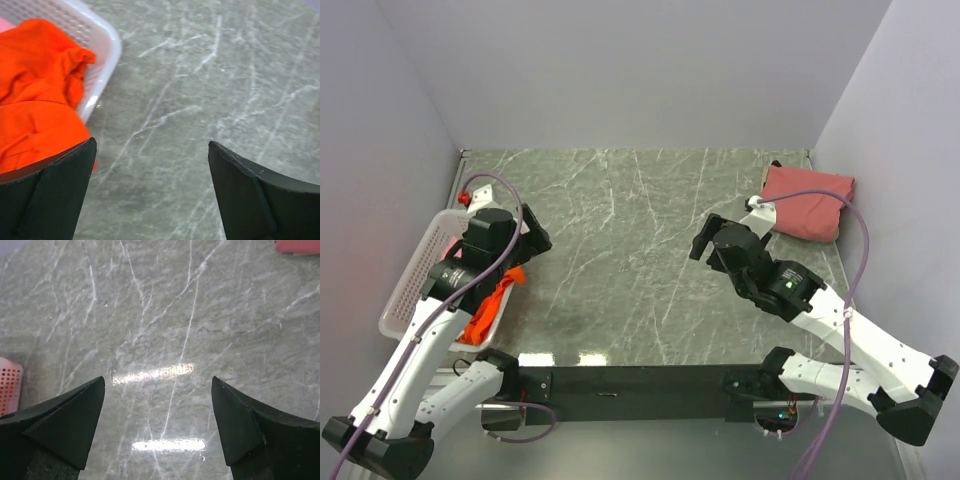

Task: Fold and stack the t-shirts
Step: Grab the tshirt from the pile

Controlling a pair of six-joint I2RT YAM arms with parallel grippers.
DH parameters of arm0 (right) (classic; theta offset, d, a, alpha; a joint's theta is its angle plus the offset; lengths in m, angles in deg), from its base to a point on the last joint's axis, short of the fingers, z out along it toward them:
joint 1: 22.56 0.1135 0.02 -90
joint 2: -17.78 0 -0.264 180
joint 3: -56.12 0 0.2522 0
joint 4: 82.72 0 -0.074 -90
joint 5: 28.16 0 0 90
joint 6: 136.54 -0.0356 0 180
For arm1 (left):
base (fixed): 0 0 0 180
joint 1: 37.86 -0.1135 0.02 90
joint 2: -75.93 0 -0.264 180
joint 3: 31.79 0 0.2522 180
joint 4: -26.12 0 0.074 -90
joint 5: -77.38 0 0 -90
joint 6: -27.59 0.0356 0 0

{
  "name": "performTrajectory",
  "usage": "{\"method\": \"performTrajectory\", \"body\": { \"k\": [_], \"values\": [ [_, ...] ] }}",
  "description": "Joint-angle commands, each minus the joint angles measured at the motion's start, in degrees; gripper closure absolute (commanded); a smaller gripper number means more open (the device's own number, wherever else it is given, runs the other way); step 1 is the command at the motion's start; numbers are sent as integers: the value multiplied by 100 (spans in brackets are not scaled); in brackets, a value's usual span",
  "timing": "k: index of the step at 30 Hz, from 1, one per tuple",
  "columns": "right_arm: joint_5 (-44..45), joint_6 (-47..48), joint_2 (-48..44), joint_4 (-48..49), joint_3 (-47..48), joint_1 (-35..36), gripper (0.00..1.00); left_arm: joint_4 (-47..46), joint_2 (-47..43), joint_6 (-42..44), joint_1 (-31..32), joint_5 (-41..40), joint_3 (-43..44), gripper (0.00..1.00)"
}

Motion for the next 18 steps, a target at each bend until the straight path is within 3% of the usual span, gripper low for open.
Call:
{"method": "performTrajectory", "body": {
  "k": [1, 9, 13, 18],
  "values": [
    [317, -100, -129, 348, -31, -22, 7, 281, 73, -70, 1, -659, 222, 1],
    [281, 172, 529, 23, 382, -31, 7, 580, 308, -562, -60, -1073, 267, 1],
    [176, 172, 899, -127, 628, -31, 7, 941, 915, -703, -795, -1065, 293, 1],
    [-245, 129, 970, 171, 453, -40, 8, 380, 1101, -379, -2027, -329, 47, 1]
  ]
}}
